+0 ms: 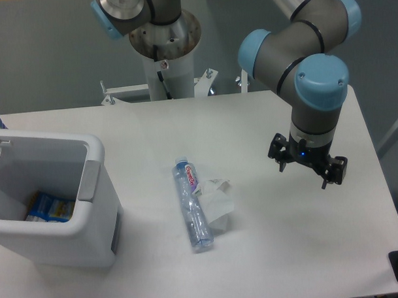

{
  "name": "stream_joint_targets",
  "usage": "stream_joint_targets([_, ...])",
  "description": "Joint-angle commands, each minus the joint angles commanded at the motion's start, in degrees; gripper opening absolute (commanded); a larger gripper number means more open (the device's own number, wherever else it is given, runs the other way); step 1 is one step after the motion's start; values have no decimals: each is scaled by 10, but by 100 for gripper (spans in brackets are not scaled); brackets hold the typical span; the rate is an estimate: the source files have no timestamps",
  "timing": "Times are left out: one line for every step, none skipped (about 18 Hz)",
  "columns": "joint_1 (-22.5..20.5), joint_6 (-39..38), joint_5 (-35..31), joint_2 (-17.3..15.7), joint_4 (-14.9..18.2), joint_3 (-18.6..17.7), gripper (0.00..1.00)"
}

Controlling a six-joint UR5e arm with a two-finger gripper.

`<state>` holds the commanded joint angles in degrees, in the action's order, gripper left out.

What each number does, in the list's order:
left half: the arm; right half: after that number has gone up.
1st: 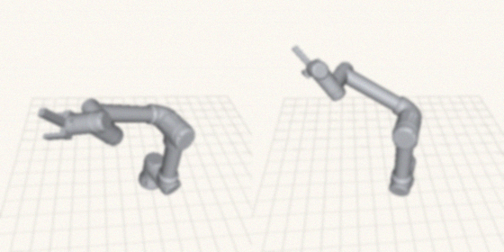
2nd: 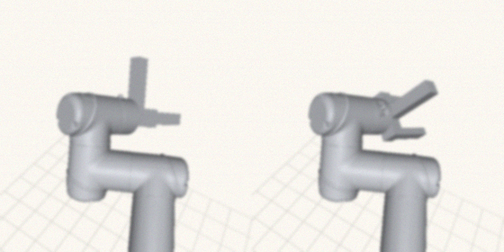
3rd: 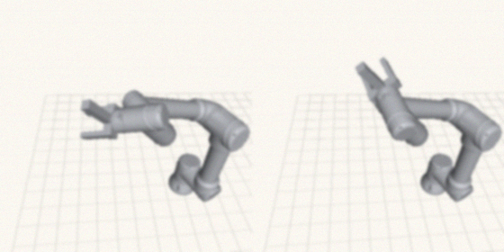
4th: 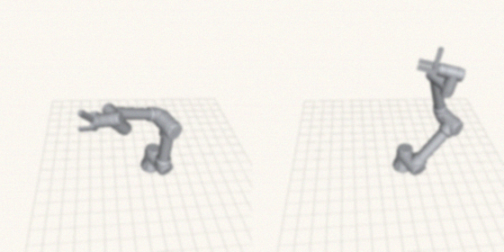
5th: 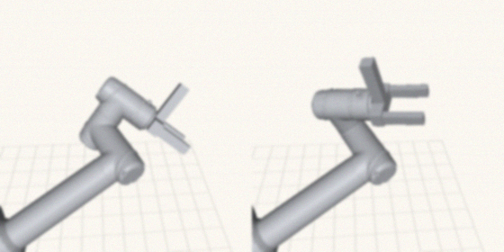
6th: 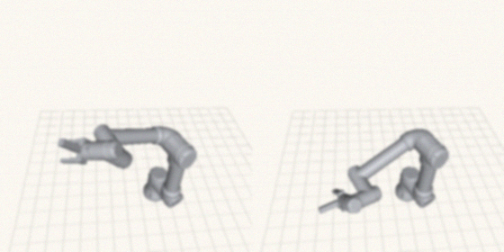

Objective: Place the trash in the trash can
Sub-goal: 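Move the gripper toward the clear plastic wrapper beside the bottle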

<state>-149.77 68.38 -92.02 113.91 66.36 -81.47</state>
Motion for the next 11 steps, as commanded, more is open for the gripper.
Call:
stream_joint_targets([0,0,0,0,0,0,100])
stream_joint_targets([0,0,0,0,-1,0,100])
stream_joint_targets([2,-5,0,1,-2,-3,100])
stream_joint_targets([2,-16,1,1,-3,-8,100])
stream_joint_targets([2,-30,3,-1,-4,-11,100])
stream_joint_targets([6,-44,5,-2,-4,-11,100])
stream_joint_targets([11,-56,6,-2,-4,-11,100])
stream_joint_targets([17,-64,6,-2,-5,-12,100])
stream_joint_targets([24,-73,6,-1,-4,-12,100])
stream_joint_targets([26,-83,7,-1,-4,-15,100])
stream_joint_targets([31,-97,7,-2,-4,-18,100])
